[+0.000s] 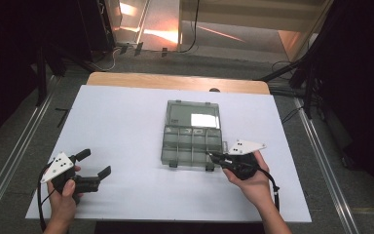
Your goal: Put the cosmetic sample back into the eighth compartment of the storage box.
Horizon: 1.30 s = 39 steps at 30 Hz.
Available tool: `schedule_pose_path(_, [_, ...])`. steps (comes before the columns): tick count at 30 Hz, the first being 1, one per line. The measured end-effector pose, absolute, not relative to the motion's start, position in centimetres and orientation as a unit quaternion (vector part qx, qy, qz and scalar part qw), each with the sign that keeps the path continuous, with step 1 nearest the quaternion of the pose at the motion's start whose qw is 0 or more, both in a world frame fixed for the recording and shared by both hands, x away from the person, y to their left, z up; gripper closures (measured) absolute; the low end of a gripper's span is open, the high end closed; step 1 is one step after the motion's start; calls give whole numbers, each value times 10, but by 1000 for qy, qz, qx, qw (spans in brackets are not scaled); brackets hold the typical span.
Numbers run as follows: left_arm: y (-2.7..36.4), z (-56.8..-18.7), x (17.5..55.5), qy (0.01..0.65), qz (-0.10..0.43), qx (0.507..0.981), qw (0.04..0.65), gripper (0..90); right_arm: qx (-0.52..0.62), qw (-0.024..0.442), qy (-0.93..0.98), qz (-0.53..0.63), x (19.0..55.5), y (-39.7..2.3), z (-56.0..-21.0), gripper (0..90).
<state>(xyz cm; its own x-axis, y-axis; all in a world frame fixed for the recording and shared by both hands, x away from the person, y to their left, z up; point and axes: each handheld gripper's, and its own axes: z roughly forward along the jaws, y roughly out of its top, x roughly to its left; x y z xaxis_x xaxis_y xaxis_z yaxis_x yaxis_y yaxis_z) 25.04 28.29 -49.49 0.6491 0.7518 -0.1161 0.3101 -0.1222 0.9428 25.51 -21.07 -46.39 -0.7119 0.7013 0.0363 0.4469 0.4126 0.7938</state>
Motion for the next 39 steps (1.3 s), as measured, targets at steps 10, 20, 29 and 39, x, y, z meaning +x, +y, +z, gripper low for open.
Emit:
schedule_pose_path(10, [283, -495, 250, 369, 201, 721, 551, 0, 365, 161, 819, 412, 258, -215, -467, 824])
schedule_pose_path(20, [283, -495, 251, 369, 200, 720, 552, 0, 382, 173, 814, 402, 263, -216, -474, 824])
schedule_pose_path(29, [283, -495, 251, 369, 200, 721, 552, 0, 389, 178, 812, 396, 266, -215, -478, 824])
schedule_pose_path(39, [283, -495, 251, 369, 200, 720, 552, 0, 395, 186, 810, 391, 268, -214, -484, 793])
